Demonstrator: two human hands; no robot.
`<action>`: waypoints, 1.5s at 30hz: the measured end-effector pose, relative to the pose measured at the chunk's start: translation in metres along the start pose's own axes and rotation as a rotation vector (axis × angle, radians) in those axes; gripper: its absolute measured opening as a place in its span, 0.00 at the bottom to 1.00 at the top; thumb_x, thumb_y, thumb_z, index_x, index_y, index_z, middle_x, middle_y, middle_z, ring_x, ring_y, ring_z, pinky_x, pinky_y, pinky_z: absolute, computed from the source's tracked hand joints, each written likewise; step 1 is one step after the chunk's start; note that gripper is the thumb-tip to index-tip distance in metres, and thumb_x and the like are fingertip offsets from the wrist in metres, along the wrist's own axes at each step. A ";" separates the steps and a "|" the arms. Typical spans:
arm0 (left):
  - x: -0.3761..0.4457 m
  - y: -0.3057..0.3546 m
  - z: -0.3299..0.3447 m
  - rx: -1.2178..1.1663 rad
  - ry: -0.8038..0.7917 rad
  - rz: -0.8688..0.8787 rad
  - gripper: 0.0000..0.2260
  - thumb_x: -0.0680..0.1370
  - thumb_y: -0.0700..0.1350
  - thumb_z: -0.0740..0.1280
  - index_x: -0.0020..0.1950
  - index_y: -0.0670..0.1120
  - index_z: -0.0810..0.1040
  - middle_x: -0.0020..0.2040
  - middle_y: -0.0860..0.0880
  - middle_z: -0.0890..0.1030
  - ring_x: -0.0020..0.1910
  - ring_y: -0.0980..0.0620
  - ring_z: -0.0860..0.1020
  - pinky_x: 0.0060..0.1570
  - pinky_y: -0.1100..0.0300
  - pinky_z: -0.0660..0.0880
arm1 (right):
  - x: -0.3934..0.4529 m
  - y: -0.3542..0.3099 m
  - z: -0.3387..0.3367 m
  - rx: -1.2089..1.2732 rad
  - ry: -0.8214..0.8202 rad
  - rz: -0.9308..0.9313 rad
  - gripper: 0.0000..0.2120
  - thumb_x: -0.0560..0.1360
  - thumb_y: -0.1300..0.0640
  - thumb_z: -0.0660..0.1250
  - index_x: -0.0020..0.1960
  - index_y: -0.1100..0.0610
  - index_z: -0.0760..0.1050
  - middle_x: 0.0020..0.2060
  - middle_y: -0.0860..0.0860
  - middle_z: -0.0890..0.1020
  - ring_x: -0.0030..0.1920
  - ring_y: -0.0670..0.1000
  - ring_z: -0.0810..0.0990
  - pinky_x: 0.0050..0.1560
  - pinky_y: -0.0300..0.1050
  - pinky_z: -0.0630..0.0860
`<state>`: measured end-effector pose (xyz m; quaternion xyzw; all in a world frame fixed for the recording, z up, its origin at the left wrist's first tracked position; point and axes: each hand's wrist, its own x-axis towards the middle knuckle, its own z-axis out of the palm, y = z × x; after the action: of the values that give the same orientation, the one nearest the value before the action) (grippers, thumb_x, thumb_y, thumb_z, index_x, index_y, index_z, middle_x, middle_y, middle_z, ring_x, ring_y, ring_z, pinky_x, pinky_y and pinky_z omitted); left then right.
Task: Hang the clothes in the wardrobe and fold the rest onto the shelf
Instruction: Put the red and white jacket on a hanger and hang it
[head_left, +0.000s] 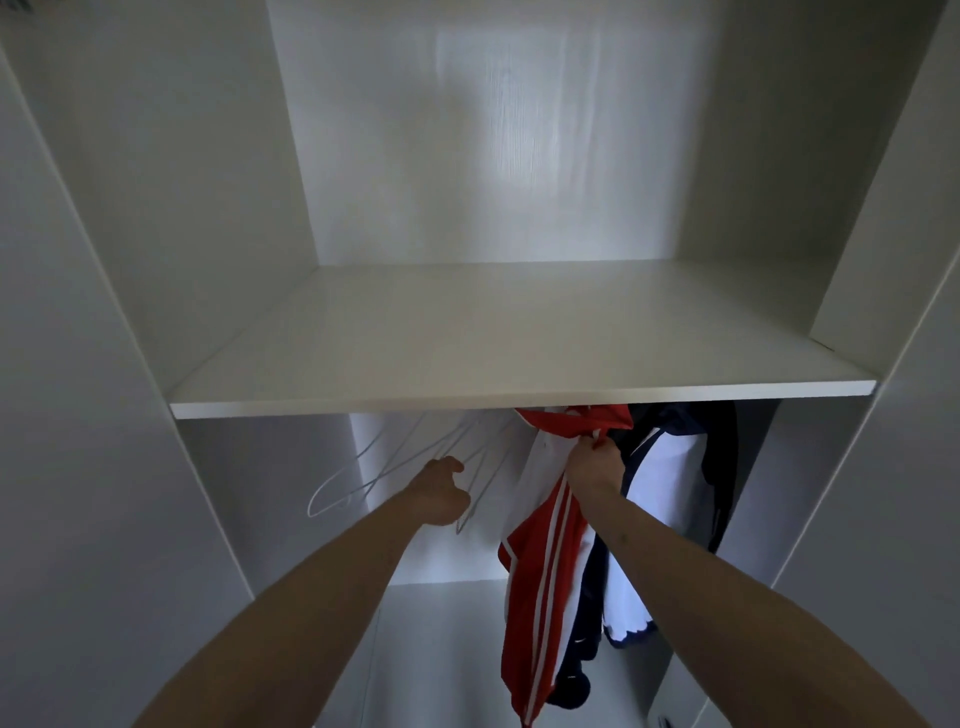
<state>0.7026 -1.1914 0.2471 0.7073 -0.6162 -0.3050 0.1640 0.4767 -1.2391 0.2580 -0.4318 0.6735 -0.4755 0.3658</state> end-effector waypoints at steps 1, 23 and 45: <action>0.003 0.001 0.000 0.006 -0.011 0.001 0.29 0.80 0.43 0.67 0.80 0.48 0.61 0.78 0.44 0.61 0.69 0.46 0.72 0.56 0.63 0.72 | 0.005 -0.001 0.003 -0.016 0.003 -0.004 0.17 0.84 0.55 0.55 0.64 0.65 0.74 0.54 0.62 0.82 0.47 0.60 0.78 0.46 0.47 0.71; 0.040 -0.003 0.041 -0.210 -0.128 -0.074 0.24 0.80 0.45 0.70 0.75 0.46 0.67 0.59 0.45 0.79 0.53 0.48 0.80 0.50 0.59 0.79 | 0.020 0.041 -0.016 -0.622 -0.135 -0.065 0.13 0.81 0.55 0.56 0.60 0.59 0.74 0.51 0.59 0.82 0.47 0.60 0.81 0.44 0.48 0.76; -0.035 0.034 0.032 -0.403 0.063 0.035 0.06 0.82 0.36 0.65 0.48 0.45 0.79 0.42 0.45 0.81 0.30 0.50 0.81 0.39 0.56 0.82 | -0.036 0.033 -0.070 -0.430 -0.103 -0.220 0.30 0.75 0.54 0.71 0.73 0.60 0.66 0.60 0.57 0.73 0.59 0.60 0.76 0.59 0.57 0.78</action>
<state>0.6539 -1.1595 0.2513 0.6586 -0.5494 -0.3970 0.3267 0.4185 -1.1768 0.2492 -0.5941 0.6886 -0.3355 0.2456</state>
